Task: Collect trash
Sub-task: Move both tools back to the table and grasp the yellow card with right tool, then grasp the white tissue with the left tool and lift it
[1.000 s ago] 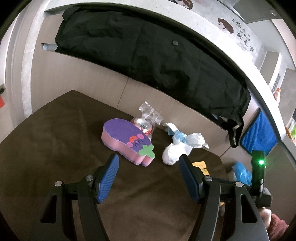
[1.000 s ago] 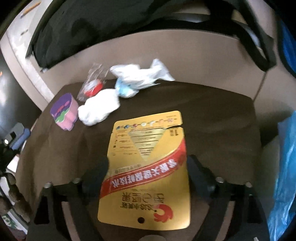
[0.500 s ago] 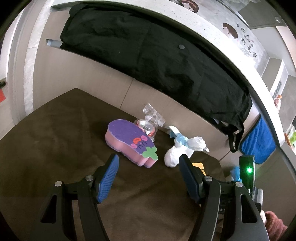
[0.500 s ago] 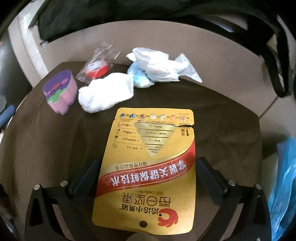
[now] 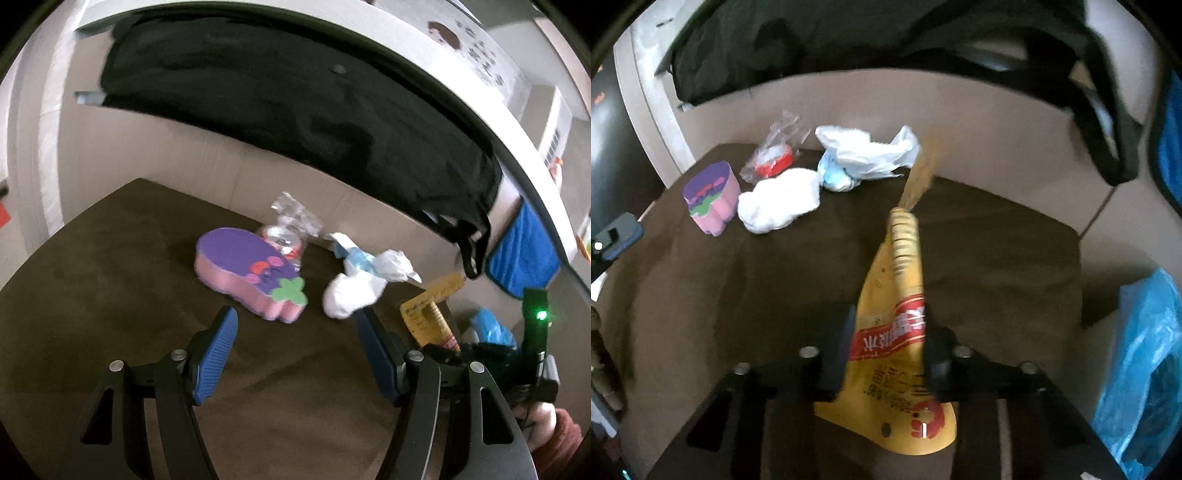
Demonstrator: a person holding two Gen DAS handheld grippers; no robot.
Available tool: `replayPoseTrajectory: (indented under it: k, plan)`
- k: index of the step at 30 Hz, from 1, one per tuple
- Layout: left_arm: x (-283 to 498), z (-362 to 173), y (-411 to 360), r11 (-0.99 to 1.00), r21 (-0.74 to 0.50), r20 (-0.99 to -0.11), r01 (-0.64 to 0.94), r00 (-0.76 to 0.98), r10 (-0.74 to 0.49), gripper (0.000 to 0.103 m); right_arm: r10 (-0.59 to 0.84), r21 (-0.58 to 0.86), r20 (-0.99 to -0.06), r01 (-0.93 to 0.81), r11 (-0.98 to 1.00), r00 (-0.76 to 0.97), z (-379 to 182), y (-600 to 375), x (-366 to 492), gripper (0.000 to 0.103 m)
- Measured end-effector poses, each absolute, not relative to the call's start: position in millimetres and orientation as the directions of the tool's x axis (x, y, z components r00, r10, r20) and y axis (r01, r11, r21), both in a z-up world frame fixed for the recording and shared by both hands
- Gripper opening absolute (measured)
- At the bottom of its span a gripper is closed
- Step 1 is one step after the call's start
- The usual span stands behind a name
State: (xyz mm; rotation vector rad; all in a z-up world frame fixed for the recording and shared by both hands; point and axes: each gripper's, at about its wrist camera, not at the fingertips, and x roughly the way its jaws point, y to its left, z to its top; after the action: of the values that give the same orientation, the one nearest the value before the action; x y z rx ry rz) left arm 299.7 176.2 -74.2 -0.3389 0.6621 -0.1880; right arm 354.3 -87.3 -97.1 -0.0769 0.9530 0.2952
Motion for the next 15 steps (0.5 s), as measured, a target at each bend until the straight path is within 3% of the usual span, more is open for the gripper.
replayPoseTrajectory:
  k: [2, 7, 15]
  plan:
    - [305, -73, 162, 0.933, -0.346, -0.578, 0.101, 0.76, -0.297, 0.068, 0.224, 0.068, -0.796, -0.284, 0.957, 0.563, -91, -94, 345, 0.008]
    - [333, -75, 129, 0.934, -0.316, -0.617, 0.166, 0.712, -0.335, 0.068, 0.295, 0.163, -0.765, -0.272, 0.948, 0.572, -79, -121, 335, 0.008]
    - [393, -94, 81, 0.971, -0.184, -0.701, 0.15, 0.673, -0.237, 0.066, 0.353, 0.243, -0.723, -0.261, 0.935, 0.593, -79, -148, 319, 0.008]
